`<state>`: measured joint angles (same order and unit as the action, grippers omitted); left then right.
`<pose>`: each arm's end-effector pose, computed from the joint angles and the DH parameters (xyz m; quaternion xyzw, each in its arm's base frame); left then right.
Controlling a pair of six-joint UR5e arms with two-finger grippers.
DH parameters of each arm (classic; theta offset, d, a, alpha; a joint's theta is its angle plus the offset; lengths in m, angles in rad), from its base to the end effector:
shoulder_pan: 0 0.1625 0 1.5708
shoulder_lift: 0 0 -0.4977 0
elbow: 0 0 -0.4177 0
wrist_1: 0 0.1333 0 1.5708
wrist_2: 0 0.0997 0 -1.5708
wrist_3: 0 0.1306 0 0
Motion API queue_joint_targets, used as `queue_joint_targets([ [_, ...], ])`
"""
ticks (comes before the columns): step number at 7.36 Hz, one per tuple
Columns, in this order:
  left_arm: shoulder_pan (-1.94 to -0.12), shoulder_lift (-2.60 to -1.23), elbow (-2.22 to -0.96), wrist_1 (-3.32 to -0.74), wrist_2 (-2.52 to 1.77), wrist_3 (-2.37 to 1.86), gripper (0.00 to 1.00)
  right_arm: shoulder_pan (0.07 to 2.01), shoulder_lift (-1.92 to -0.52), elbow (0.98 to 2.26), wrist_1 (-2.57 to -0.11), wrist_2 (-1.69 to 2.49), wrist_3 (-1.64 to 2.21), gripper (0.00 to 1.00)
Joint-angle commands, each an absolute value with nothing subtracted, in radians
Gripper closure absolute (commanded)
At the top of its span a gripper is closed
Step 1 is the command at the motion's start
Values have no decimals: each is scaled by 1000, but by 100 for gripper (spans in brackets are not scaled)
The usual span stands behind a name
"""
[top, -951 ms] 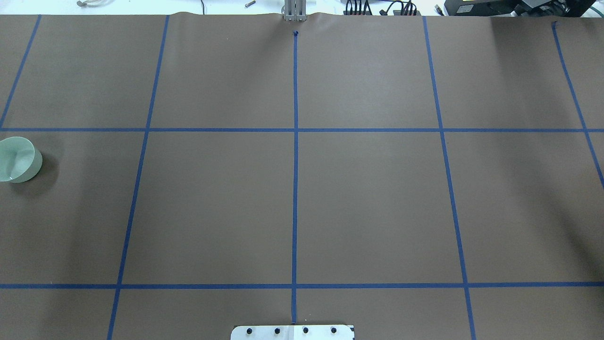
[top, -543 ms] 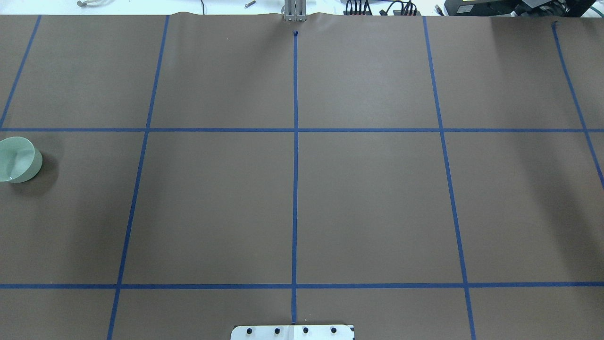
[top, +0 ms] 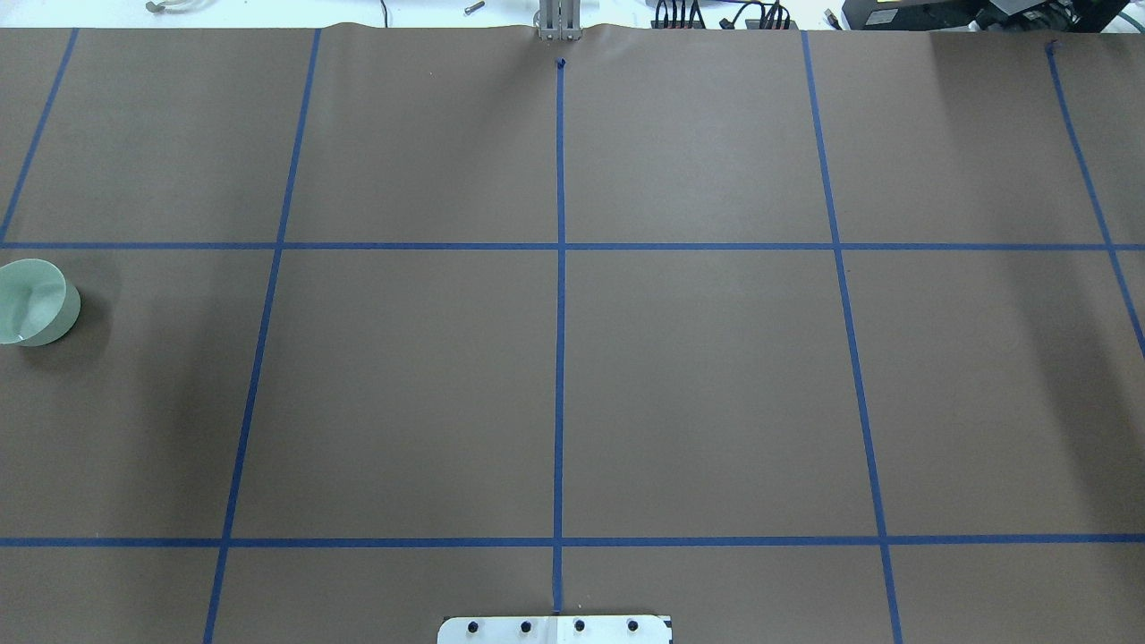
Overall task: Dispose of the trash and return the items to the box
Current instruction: 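Carry the purple cloth with the right gripper over the pink bin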
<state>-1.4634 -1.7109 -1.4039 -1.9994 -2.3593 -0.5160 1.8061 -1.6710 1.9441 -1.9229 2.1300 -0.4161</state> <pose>0.0255 -0.6156 0.7123 0.0599 0.4148 -0.1085 0.9015 0.1656 -0.4159 0.6633 0.0523 -0.2734 -0.0758 0.9575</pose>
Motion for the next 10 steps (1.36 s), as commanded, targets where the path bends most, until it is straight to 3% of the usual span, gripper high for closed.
queue_joint_targets([
  [1, -1425, -1713, -1312, -2146, -2358, -601, 2, 1809, -1692, 1840, -1843, 2086, -463, 100],
  [4, -1332, -1713, -1313, -2163, -2355, -667, 2, 1809, -1690, 1659, -1683, 2060, -479, 100],
  [10, -1235, -1647, -1212, -2342, -2266, -655, 2, 1809, -1709, 1614, -1672, 2026, -477, 100],
])
